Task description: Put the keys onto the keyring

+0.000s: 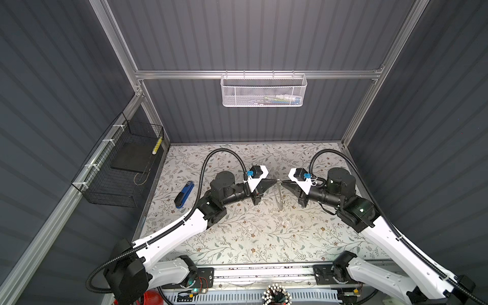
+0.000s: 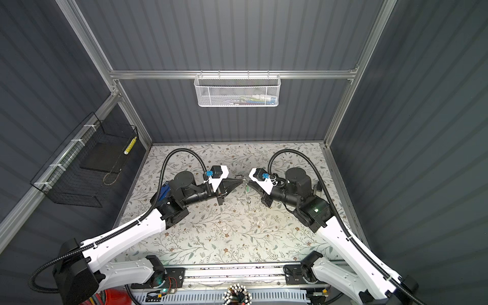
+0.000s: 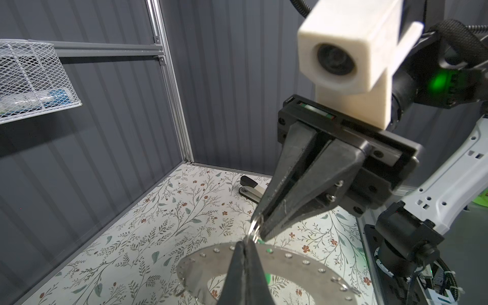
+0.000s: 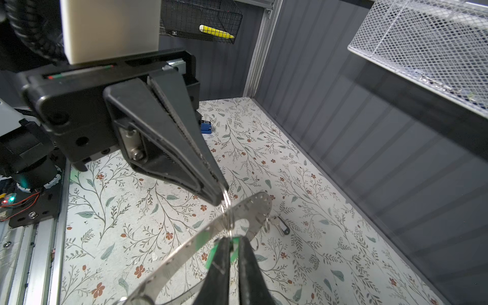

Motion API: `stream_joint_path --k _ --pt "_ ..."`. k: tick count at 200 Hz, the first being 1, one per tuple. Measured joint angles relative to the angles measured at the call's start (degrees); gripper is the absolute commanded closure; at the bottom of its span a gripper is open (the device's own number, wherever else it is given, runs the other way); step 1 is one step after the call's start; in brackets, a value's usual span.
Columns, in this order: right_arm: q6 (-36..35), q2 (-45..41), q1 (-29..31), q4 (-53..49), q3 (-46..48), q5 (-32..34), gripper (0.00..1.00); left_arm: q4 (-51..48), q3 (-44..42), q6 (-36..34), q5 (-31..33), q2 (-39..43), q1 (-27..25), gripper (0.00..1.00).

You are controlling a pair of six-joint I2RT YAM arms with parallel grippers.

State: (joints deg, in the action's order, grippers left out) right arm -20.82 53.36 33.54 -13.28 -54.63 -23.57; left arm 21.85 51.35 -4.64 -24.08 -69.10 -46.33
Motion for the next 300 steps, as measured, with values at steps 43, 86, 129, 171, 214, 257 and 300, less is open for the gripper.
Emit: stream_joint_path --k 43,86,129,171,214,257,300 --pt "0.0 0.5 0.0 0.0 0.0 -0.2 0.99 -0.2 0.0 0.1 0.0 0.0 0.0 1.0" --pt "0.1 0.5 1.4 0.6 0.0 1.7 1.0 0.5 -0.1 2.5 1.0 0.0 0.0 1.0" --pt "0.2 1.3 4.8 1.8 0.3 7.7 1.0 1.5 -0.5 4.3 2.3 0.0 0.0 1.0" --pt "0.7 2.1 7.6 2.4 0.3 13.3 1.0 1.8 -1.1 4.5 3.5 0.0 0.0 1.0" --pt "2.5 3.7 10.0 3.0 0.2 18.2 1.0 2.2 -2.0 4.5 6.9 0.0 -0.6 1.0" --pt "5.4 5.2 11.8 3.0 -0.6 21.7 1.0 5.0 -3.9 4.5 11.1 0.0 -1.3 1.0" --pt "8.0 5.8 12.5 2.9 -1.4 22.3 0.9 6.6 -5.1 4.5 12.6 0.9 -1.4 1.0"
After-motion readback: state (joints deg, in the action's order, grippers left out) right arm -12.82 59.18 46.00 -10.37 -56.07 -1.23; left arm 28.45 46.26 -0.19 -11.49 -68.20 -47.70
